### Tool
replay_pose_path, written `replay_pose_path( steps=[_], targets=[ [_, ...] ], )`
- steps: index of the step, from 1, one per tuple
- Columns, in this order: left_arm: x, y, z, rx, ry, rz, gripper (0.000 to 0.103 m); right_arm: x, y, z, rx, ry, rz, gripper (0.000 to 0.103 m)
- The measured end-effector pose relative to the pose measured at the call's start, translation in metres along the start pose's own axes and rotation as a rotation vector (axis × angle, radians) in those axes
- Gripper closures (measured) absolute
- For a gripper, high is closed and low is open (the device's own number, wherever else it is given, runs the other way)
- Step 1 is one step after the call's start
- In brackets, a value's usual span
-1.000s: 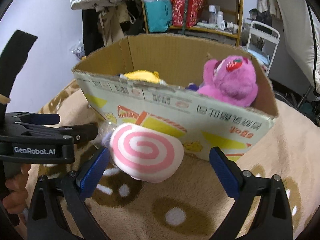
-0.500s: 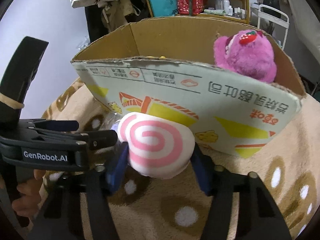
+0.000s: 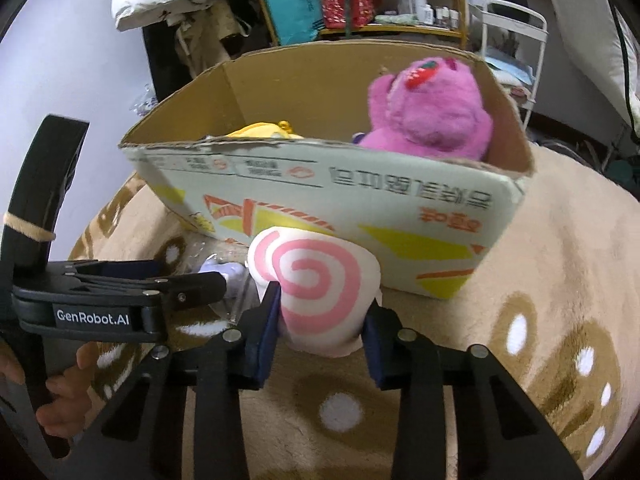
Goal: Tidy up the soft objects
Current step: 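Grasp the lilac cat keychain bag with the left tool while the right tool grasps the pink-swirl squishy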
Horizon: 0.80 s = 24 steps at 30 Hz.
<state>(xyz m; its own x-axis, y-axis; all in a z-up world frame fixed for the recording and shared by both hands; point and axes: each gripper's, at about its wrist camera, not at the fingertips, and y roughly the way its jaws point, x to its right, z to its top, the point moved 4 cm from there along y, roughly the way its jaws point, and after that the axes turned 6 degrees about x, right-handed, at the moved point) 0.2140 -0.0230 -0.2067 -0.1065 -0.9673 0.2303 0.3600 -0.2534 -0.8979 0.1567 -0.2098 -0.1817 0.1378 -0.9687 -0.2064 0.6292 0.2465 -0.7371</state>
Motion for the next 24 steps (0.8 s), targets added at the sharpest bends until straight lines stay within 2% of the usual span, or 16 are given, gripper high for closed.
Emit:
replay_pose_path(
  steps=[18,24],
  targets=[
    [0.027,0.038,0.008,0.01,0.105,0.122,0.004,0.004,0.004,-0.005,-0.043,-0.057,-0.098,0.064],
    [0.027,0.032,0.009,0.019,0.077,0.128,0.015,0.003,0.004,-0.007,-0.043,-0.069,-0.106,0.064]
  ],
)
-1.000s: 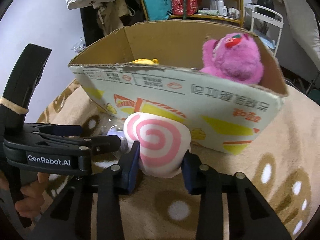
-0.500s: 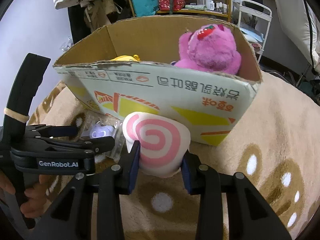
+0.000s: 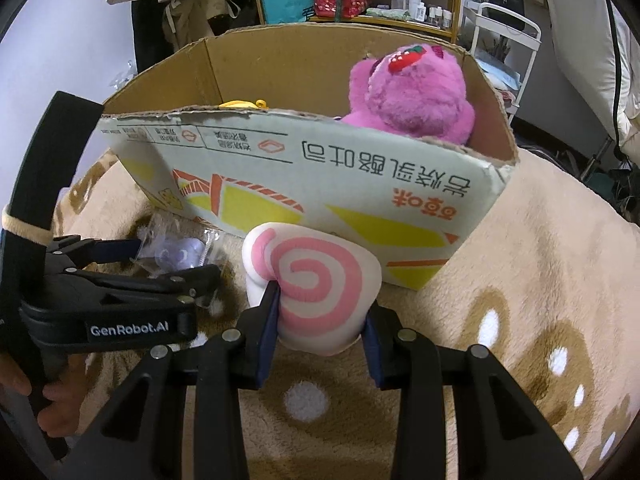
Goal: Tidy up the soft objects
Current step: 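Grasp the lilac cat keychain bag with the left tool while the right tool grasps the pink-swirl squishy, then lift the keychain with the left tool while the right tool carries the squishy over the box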
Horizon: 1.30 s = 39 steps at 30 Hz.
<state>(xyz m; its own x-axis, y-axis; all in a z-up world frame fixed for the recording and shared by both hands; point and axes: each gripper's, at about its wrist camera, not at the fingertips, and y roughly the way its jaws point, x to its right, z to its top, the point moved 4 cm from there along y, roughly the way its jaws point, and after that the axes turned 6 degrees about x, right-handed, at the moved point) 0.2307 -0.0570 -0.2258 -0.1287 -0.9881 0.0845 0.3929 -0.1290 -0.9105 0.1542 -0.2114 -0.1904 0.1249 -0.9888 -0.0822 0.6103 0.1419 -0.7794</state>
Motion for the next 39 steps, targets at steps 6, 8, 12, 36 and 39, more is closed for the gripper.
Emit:
replay_pose_path(
  steps=[6,8,12,36,39],
  targets=[
    [-0.008,-0.009,-0.003,0.004,-0.031,0.013,0.038,-0.001,0.0,0.0,0.001,0.006,-0.001,0.064],
    [-0.011,-0.012,-0.004,0.009,-0.046,0.027,0.048,-0.002,-0.001,0.0,0.004,0.006,0.0,0.064],
    [-0.016,-0.018,-0.003,0.021,-0.104,-0.002,0.076,-0.003,-0.005,-0.001,0.011,0.005,0.002,0.064],
    [-0.002,-0.098,-0.044,0.166,-0.037,-0.033,0.096,-0.006,-0.038,0.008,0.102,0.008,0.012,0.064],
    [0.0,-0.117,-0.046,0.21,-0.047,-0.029,0.096,-0.007,-0.046,0.01,0.126,0.01,0.015,0.064]
  ],
)
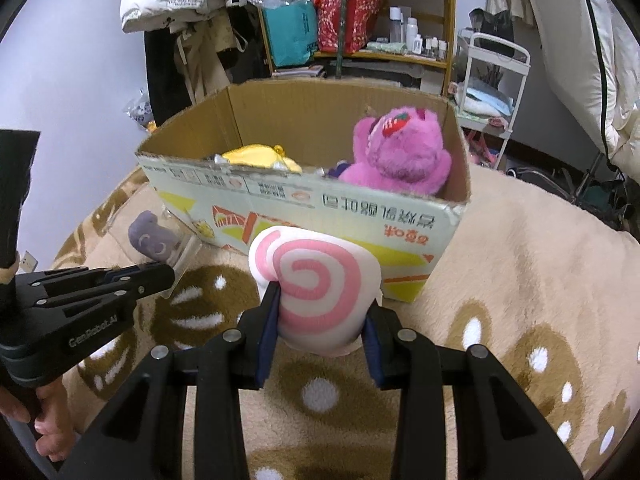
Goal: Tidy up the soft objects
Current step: 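Lift the keychain with the left tool while the right tool carries the squishy over the box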
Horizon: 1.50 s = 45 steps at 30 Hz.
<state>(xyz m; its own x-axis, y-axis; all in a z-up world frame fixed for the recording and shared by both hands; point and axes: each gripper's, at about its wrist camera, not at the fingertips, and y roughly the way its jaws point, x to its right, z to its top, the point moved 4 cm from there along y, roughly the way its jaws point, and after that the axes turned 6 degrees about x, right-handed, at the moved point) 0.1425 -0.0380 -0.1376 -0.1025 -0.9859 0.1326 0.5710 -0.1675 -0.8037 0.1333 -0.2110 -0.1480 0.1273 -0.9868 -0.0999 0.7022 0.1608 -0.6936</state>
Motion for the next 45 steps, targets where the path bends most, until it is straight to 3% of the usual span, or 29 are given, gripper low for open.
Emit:
replay_pose_path(
  steps=[8,13,20,34,45],
  targets=[
    [-0.007,-0.027,0.012,0.119,0.011,0.053,0.096,-0.001,-0.03,0.012,0.076,0.003,0.014,0.064],
    [-0.006,-0.052,0.021,0.234,0.043,0.081,0.096,0.002,-0.05,0.026,0.145,0.01,0.018,0.064],
    [0.001,-0.081,0.04,0.377,0.073,0.062,0.096,0.014,-0.071,0.049,0.264,0.031,0.018,0.064],
    [0.018,-0.07,0.082,0.483,0.199,0.1,0.096,0.019,-0.063,0.082,0.368,0.036,0.035,0.064],
    [0.026,-0.035,0.103,0.446,0.21,0.08,0.095,0.018,-0.044,0.092,0.375,0.027,0.054,0.062]
  ],
)
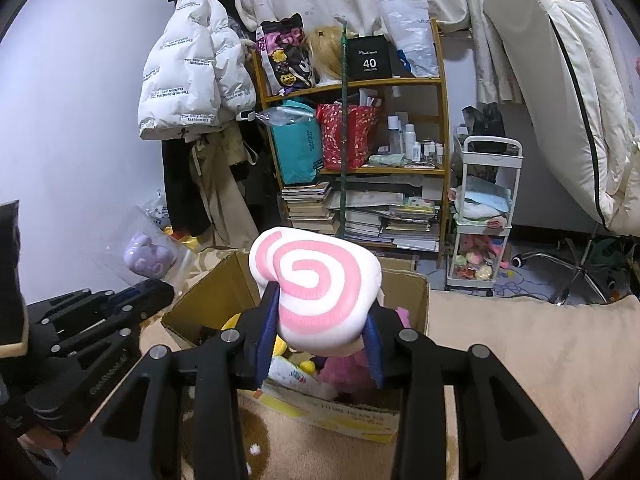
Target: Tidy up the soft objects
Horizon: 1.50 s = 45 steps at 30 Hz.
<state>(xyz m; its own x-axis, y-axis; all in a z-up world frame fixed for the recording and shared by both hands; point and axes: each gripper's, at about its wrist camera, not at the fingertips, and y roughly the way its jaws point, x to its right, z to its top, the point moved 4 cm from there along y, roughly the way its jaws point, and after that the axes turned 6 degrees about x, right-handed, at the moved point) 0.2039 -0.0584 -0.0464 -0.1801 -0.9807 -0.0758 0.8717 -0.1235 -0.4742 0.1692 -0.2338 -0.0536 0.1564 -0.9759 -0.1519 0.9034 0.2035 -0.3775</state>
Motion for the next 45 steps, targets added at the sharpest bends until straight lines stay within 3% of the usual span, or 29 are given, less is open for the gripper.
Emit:
replay_pose_path(
  steps=[16,21,26,29,32,34,36,39,45],
  targets=[
    [-0.004,0.03,-0.018,-0.082,-0.033,-0.009,0.09,0.01,0.028,-0.02,-0.068,0.074,0.034,0.051],
    [-0.011,0.029,-0.023,-0.115,-0.035,0.017,0.088,0.011,0.027,-0.019,-0.05,0.082,0.036,0.035],
    [-0.021,0.019,-0.026,-0.135,-0.056,0.042,0.082,0.008,0.022,-0.016,-0.034,0.057,0.019,0.029],
    [-0.027,0.006,-0.027,-0.129,-0.062,0.057,0.077,0.004,0.011,-0.013,-0.016,0.043,0.008,0.018],
    [-0.03,-0.008,-0.027,-0.112,-0.059,0.069,0.067,0.002,-0.004,-0.009,0.012,0.022,-0.012,0.011],
    [-0.032,-0.021,-0.025,-0.089,-0.061,0.077,0.054,0.002,-0.012,-0.006,0.023,0.016,-0.021,0.007],
    [-0.034,-0.035,-0.024,-0.065,-0.063,0.083,0.05,0.002,-0.022,-0.005,0.031,0.021,-0.027,0.001],
    [-0.037,-0.052,-0.022,-0.051,-0.069,0.089,0.044,0.005,-0.035,-0.004,0.037,0.034,-0.037,0.0],
    [-0.037,-0.083,-0.019,-0.002,-0.072,0.103,0.013,0.01,-0.061,-0.004,0.031,0.041,-0.06,0.0]
  ],
)
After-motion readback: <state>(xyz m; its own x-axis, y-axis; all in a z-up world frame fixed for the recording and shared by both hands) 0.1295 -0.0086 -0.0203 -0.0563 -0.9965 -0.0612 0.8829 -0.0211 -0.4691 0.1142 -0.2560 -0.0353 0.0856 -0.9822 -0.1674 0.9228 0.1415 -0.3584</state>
